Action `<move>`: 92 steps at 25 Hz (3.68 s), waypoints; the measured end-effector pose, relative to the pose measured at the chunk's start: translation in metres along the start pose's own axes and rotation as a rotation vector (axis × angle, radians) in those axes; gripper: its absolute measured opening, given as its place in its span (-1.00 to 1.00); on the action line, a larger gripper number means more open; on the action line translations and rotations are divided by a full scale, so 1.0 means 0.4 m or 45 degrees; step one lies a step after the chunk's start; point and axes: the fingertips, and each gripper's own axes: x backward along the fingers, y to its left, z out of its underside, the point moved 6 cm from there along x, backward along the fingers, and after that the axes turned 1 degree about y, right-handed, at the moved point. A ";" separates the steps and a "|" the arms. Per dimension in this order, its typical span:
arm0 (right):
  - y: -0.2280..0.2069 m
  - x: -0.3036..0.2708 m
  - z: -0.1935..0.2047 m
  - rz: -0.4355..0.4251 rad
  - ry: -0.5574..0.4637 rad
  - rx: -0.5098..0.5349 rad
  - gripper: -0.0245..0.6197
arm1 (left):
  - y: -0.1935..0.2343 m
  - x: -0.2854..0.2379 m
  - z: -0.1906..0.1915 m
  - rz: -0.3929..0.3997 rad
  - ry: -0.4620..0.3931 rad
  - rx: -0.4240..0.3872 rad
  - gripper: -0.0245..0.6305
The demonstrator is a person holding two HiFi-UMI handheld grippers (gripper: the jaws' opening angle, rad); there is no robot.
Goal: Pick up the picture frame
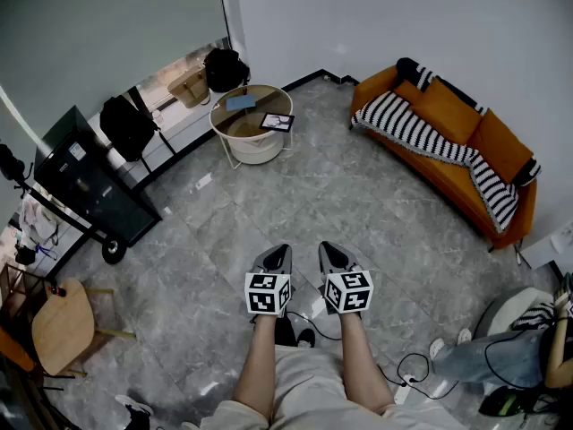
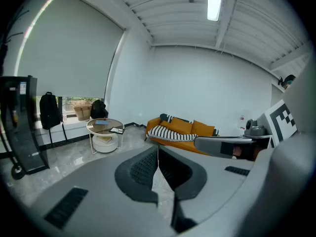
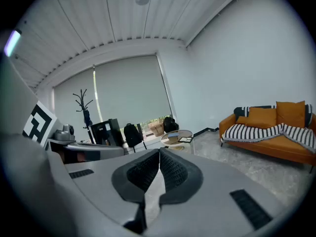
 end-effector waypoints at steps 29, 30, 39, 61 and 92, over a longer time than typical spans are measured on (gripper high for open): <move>-0.200 -0.483 -0.224 -0.129 0.058 -0.081 -0.81 | 0.272 -0.427 -0.302 0.071 -0.080 0.063 -0.86; -0.218 -0.498 -0.238 -0.119 0.057 -0.098 -0.81 | 0.273 -0.451 -0.318 0.080 -0.070 0.039 -0.86; -0.294 -0.698 -0.311 -0.114 0.088 -0.138 -0.81 | 0.398 -0.623 -0.424 0.107 -0.090 0.054 -0.86; -0.383 -1.086 -0.408 -0.076 0.144 -0.142 -0.81 | 0.698 -0.947 -0.549 0.115 -0.024 0.107 -0.86; -0.671 -1.548 -0.709 -0.423 0.134 -0.094 -0.81 | 0.816 -1.307 -0.770 -0.263 -0.057 0.145 -0.86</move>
